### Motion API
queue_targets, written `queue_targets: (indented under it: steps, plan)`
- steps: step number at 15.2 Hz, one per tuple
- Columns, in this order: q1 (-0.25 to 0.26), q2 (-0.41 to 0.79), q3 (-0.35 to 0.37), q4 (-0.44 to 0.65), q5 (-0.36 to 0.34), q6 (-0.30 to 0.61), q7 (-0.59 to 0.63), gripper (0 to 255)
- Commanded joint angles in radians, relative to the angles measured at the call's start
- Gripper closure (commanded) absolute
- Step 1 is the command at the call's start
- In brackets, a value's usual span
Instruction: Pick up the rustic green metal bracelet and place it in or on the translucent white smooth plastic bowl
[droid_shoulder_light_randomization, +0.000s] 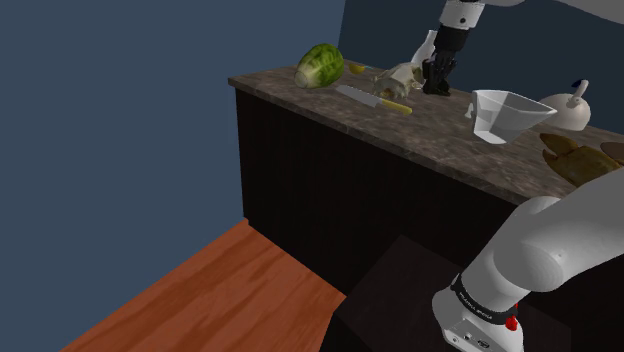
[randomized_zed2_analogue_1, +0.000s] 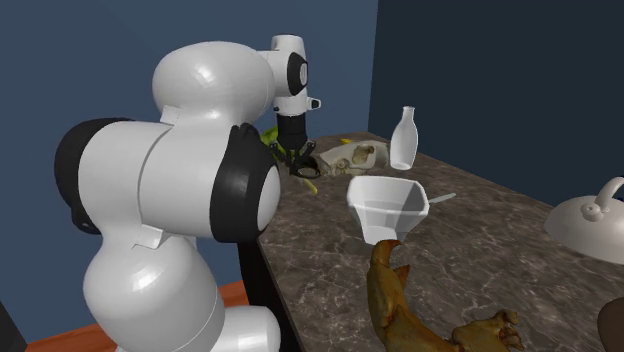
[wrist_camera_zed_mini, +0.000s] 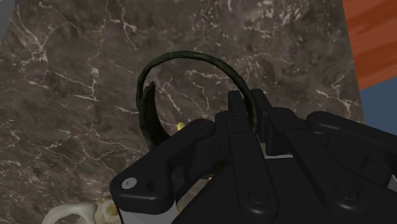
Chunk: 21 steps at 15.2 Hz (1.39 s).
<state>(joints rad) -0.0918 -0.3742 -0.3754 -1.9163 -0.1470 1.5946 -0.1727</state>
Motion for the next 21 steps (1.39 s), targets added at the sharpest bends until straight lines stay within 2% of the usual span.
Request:
queue_targets:
  steps: [1,15,21]
  plan:
    - [0.002,0.008,0.001,0.036,0.003,-0.028,-0.003,255]
    - [0.011,0.089,-0.004,0.301,0.028,-0.216,-0.029,255]
    - [-0.036,0.005,-0.077,0.238,-0.024,-0.219,-0.148,255]
